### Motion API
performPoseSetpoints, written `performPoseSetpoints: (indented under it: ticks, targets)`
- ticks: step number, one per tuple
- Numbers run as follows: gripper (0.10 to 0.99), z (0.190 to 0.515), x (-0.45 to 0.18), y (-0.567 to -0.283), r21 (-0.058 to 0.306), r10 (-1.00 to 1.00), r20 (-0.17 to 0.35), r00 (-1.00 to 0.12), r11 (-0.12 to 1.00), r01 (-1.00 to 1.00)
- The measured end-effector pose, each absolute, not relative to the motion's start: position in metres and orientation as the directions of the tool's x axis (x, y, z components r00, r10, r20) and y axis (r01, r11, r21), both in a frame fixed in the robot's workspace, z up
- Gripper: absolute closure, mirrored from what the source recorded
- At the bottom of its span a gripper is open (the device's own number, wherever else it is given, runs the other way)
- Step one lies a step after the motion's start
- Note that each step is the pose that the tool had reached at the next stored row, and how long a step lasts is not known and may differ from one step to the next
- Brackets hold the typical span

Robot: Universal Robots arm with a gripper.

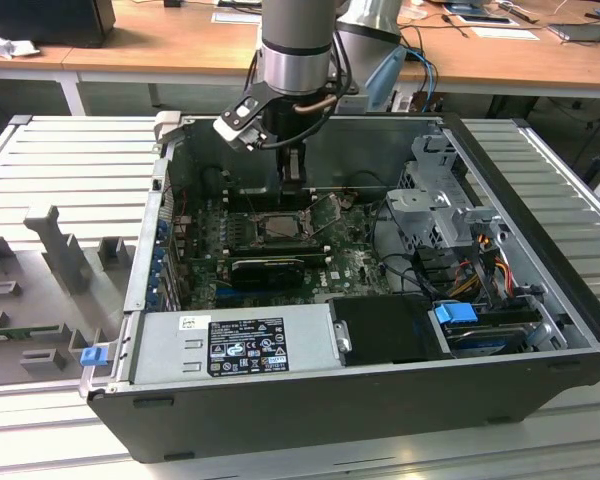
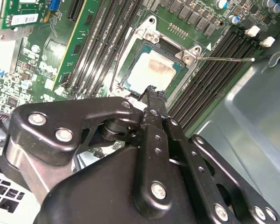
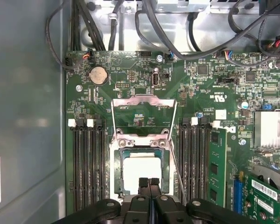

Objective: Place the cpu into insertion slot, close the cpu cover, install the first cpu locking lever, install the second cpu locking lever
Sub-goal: 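Close the cpu cover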

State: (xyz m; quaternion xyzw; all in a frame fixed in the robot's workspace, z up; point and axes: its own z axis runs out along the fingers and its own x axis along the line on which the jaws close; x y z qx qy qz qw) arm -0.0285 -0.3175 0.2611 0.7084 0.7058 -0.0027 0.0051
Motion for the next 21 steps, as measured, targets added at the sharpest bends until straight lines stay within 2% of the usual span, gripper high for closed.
performPoseSetpoints:
  ticks: [21]
  targets:
    - [0.980, 0.277, -0.019, -0.317, 0.003, 1.000, -0.013, 0.004, -0.004, 1.000]
